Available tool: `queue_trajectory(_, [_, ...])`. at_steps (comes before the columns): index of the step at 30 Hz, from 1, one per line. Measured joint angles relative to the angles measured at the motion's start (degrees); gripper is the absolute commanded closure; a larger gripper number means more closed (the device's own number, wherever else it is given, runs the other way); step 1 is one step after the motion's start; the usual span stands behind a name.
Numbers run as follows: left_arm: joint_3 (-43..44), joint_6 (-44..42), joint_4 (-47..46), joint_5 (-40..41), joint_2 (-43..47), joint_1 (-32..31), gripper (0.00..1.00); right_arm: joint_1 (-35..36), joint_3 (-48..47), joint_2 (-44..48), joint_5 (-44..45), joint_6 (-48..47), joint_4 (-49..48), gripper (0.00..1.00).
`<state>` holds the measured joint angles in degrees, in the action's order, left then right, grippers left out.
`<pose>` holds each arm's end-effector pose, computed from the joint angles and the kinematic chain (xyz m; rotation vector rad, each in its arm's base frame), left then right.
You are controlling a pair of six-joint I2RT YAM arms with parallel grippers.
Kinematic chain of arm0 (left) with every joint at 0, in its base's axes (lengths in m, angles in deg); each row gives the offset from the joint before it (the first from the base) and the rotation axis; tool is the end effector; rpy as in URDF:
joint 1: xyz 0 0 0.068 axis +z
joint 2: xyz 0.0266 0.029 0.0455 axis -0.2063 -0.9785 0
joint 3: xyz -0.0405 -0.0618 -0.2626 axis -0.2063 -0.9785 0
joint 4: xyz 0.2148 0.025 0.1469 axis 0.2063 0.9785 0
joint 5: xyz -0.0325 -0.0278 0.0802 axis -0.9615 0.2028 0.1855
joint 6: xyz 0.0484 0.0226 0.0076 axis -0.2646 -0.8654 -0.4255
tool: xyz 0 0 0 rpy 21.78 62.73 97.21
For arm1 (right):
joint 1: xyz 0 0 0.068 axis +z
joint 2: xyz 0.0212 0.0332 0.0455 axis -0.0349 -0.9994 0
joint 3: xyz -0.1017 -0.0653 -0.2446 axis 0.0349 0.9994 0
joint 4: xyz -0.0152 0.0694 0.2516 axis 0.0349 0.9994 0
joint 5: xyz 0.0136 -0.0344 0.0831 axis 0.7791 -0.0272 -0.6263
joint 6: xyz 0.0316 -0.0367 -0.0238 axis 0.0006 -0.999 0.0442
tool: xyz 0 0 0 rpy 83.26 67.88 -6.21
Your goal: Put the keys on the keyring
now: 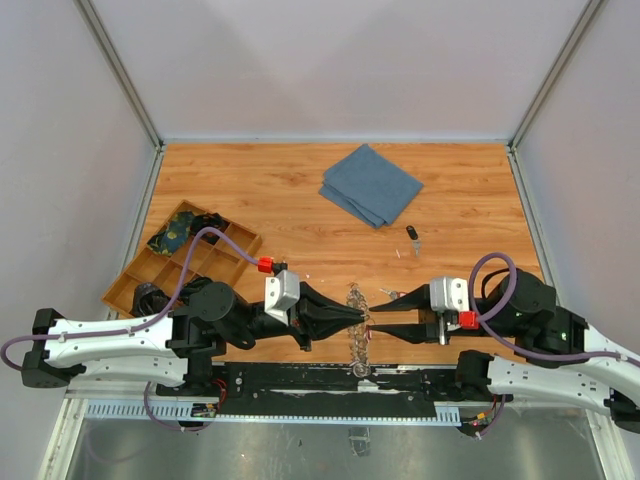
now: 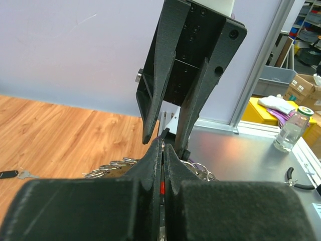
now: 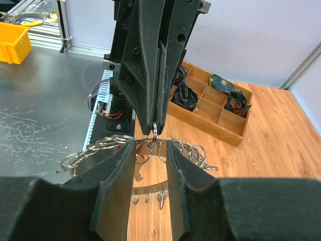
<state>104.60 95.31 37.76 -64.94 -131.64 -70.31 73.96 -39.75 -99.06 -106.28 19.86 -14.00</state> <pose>0.0263 -0.1954 0.3731 0.8935 1.1299 -1.3040 0.0223 0.1069 0.4048 -1.2354 0.9843 1.1223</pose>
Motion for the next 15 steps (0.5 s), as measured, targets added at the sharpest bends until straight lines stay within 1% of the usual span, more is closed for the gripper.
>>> queue_trajectory(10, [0.0, 0.0, 0.0, -0.8, -0.4, 0.0, 0.99, 0.0, 0.0, -0.1, -0.2, 0.0, 0.5, 0.73])
queue_trajectory(15, [0.0, 0.0, 0.0, -0.8, -0.5, 0.0, 0.99, 0.0, 0.0, -1.0, -0.9, -0.1, 0.7, 0.73])
